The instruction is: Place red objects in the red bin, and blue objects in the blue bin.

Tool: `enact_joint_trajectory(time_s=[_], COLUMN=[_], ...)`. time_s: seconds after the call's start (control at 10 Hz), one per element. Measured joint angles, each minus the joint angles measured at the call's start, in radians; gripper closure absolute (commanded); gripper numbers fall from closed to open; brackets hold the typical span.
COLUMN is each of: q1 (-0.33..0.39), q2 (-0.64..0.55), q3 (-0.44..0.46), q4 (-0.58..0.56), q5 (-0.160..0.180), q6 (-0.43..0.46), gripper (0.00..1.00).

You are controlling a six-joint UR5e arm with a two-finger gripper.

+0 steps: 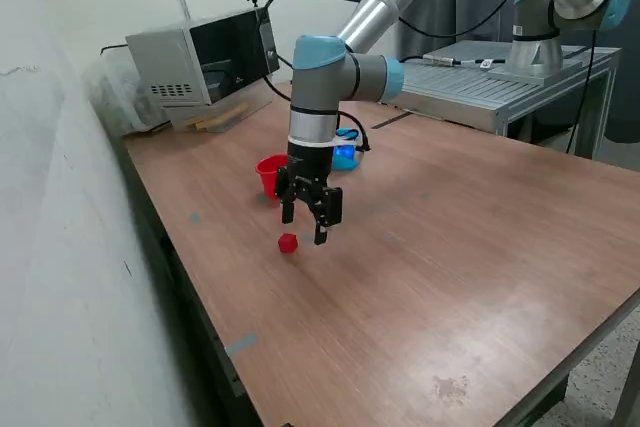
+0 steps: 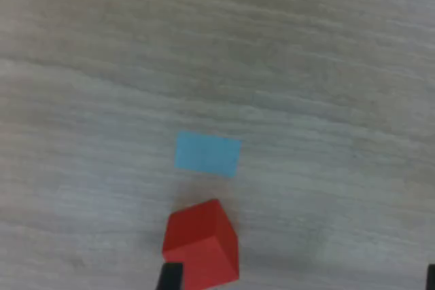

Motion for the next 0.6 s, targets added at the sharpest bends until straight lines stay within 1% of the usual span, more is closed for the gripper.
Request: enact_joint_trajectory(time_s=[0.3,0.6], q1=[-0.009,-0.015], q2=[0.019,0.043], q3=[-0.026,-0.050], q4=[0.000,0.000], q5=[-0.003,-0.005], q6=[-0.063,-0.099], gripper=[0.00,0.00])
